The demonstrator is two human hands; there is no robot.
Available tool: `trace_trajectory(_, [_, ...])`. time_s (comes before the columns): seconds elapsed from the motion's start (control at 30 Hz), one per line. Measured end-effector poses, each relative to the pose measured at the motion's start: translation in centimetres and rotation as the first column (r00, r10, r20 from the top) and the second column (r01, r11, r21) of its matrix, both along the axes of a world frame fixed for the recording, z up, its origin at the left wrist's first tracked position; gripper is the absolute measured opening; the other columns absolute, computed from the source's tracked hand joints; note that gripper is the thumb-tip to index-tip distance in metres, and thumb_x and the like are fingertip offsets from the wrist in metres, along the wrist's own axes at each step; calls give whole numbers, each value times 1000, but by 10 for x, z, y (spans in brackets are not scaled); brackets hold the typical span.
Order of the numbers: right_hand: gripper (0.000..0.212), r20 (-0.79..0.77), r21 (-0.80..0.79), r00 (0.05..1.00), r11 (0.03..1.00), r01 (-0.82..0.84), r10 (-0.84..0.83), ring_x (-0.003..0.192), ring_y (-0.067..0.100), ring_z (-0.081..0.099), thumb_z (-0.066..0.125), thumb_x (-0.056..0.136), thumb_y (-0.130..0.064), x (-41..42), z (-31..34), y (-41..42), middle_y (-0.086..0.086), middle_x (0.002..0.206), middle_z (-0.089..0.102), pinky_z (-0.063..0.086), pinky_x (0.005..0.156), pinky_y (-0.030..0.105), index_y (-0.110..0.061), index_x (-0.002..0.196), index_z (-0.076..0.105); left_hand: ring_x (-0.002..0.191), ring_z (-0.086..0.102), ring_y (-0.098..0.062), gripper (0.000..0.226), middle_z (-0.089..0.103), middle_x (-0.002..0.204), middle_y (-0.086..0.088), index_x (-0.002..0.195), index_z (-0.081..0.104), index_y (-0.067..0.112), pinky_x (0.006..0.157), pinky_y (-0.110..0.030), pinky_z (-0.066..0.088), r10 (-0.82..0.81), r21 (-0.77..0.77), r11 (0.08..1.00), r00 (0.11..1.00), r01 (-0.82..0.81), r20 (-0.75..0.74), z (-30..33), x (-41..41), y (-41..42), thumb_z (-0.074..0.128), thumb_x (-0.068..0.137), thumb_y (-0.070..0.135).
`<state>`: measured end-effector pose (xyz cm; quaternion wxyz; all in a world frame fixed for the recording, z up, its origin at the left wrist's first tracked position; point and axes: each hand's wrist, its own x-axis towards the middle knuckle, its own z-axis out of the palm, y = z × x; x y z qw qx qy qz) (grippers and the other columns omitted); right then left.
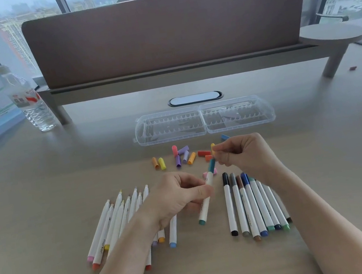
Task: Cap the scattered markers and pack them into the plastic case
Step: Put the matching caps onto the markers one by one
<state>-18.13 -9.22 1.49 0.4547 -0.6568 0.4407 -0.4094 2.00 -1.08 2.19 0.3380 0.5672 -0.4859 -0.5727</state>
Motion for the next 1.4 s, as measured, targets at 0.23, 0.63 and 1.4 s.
trace_trajectory(0.23, [10,-8,47,979,978,205,-204,58,8,61,78,83,-8,-16,-3,-9,1,72,75,53,62,21,-15,89,79,66,74,-12,27,77,77,2,91,74,17,69,-28,62,-21,-18,999,912,31,409,-1,-17,8,87,75,35])
trace_trajectory(0.63, [6,-233,-63,957,985,164,-174,54,-4,60,77,84,-15,-12,-11,-4,-11,61,67,44,54,8,-21,86,78,67,75,-19,25,76,73,-5,91,71,10,71,-34,62,58,-115,993,944,-21,325,3,-10,8,65,96,34])
trace_trajectory(1.4, [6,-338,-101,931,989,109,-137,71,11,70,77,85,-18,-4,-17,0,-6,76,74,61,72,29,-21,90,79,66,61,-1,28,65,63,15,67,72,29,59,-22,50,42,-143,975,488,171,872,4,31,13,72,75,55])
